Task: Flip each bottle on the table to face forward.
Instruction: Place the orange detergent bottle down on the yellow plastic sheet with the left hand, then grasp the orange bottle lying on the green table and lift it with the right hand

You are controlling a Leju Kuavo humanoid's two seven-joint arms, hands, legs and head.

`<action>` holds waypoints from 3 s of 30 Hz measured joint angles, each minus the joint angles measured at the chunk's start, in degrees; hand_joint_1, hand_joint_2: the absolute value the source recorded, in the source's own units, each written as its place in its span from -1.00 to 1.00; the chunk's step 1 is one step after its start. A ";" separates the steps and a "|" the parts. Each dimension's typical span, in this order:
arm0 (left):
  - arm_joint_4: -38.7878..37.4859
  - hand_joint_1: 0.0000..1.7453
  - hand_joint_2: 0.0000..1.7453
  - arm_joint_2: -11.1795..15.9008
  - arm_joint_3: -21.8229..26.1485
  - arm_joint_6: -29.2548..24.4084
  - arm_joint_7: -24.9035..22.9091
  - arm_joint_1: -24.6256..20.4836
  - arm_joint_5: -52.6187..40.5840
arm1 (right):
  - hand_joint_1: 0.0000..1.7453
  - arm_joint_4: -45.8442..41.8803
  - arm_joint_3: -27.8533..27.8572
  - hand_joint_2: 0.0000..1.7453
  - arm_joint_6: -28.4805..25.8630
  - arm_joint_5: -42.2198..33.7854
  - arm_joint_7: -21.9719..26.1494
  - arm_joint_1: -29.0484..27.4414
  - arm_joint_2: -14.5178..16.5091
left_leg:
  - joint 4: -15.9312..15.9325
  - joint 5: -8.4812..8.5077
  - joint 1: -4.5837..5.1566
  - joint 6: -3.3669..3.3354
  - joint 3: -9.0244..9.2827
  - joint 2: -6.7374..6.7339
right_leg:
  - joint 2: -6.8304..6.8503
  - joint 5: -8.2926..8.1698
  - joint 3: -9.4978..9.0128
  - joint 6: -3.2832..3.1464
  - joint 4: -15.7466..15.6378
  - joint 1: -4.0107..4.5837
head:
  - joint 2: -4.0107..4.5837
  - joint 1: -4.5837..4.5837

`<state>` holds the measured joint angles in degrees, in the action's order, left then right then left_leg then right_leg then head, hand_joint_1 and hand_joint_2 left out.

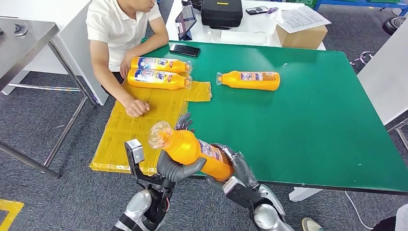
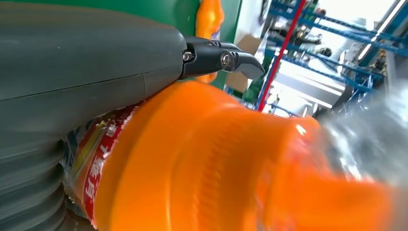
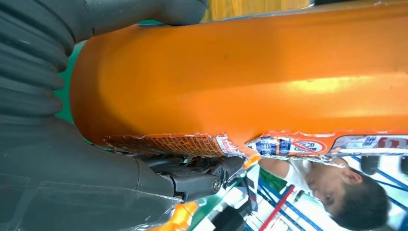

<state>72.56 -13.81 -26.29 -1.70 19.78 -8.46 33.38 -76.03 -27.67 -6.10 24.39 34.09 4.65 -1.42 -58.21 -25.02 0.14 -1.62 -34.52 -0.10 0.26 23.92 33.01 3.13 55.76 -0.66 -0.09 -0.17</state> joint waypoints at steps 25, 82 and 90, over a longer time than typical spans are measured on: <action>-1.64 1.00 1.00 1.16 -0.98 12.57 -0.78 -0.54 8.21 | -1.00 3.47 -2.34 1.00 3.44 -3.74 3.07 2.42 0.26 | 0.00 0.00 0.00 0.00 -0.02 0.00 | 0.00 0.00 0.02 0.00 0.00 0.00 | 0.00 0.00; -44.53 -1.00 1.00 8.24 5.01 7.93 -11.33 -32.32 -65.96 | -1.00 -15.88 13.19 1.00 -27.96 -13.13 5.95 -5.47 6.71 | -0.01 0.27 -0.01 0.13 -0.01 0.03 | 0.08 -0.14 0.09 -0.16 0.22 0.01 | 0.00 -0.01; -45.32 -1.00 1.00 7.95 6.27 16.12 -8.89 -33.70 -61.05 | -1.00 -13.94 13.15 1.00 -28.58 -14.55 5.94 -4.53 6.64 | -0.01 0.28 -0.01 0.14 -0.01 0.05 | 0.09 -0.14 0.09 -0.16 0.23 0.01 | 0.00 0.00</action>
<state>27.24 -5.86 -20.02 14.42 10.89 -42.16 -27.67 -89.97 -14.51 -34.69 9.84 40.04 0.12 5.22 -58.22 -24.74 0.12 -1.49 -34.53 -0.05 0.35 23.78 33.10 2.97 55.99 -0.65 -0.09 -0.17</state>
